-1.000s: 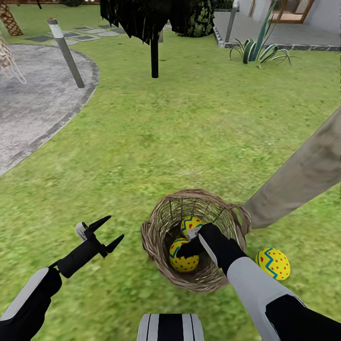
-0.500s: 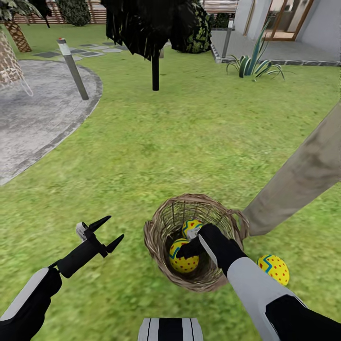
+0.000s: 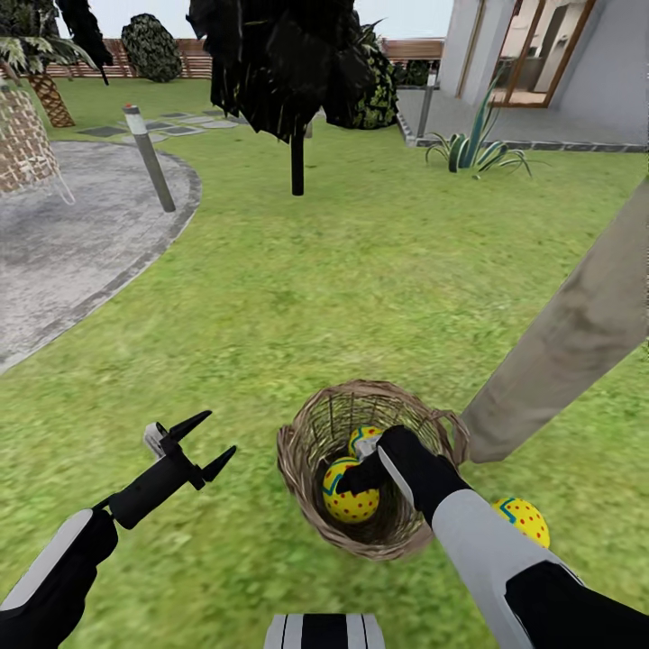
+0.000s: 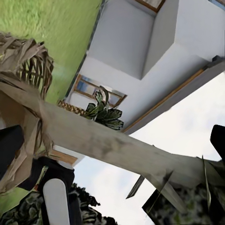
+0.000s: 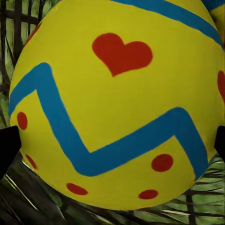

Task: Take the three Easter eggs out of the wicker basket on the lawn in the garden, then place them on the lawn next to a single tree (choose any tree) so that all three eggs are next to the same tree and none are left in the basket.

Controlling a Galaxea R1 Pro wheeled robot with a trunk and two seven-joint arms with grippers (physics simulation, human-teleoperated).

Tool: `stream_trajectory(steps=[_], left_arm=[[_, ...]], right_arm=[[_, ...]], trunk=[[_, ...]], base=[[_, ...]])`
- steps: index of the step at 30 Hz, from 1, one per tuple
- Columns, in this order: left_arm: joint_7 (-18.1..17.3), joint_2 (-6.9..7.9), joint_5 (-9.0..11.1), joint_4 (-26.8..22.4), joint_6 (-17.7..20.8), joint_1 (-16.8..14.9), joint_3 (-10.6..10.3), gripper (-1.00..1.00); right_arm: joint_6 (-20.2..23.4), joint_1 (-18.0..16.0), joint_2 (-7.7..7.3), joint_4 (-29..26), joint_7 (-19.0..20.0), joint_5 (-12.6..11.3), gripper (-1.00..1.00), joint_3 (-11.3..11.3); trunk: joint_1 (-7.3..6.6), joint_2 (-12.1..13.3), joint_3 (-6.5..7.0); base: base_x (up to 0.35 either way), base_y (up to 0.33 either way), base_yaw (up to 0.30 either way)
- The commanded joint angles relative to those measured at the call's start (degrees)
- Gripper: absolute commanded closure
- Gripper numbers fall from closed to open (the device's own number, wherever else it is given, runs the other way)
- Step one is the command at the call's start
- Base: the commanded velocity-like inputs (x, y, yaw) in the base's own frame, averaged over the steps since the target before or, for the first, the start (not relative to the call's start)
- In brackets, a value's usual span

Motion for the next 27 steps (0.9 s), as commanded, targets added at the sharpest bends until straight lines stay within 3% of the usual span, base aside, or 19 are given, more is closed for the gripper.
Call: stream_trajectory(steps=[1,22,27], left_arm=[[-0.50,0.04,-0.36,0.04,0.07,-0.02,-0.06,-1.00],[-0.50,0.04,-0.36,0.13,0.07,-0.02,-0.07,-1.00],[-0.50,-0.52,-0.36,0.21,0.07,-0.02,-0.07,-1.00]], right_arm=[[0.19,-0.03,-0.03,-0.05,-0.02,0.26,1.00,0.18],[0.20,0.02,-0.03,0.12,0.06,0.26,1.00,0.11],[0.20,0.05,-0.03,0.12,0.07,0.26,1.00,0.11]], trunk=[[-0.03,0.00,0.19],[-0.57,0.28,4.84],[-0.70,0.35,5.95]], base=[[0.000,0.000,0.000],[-0.033,0.000,0.000],[-0.078,0.000,0.000]])
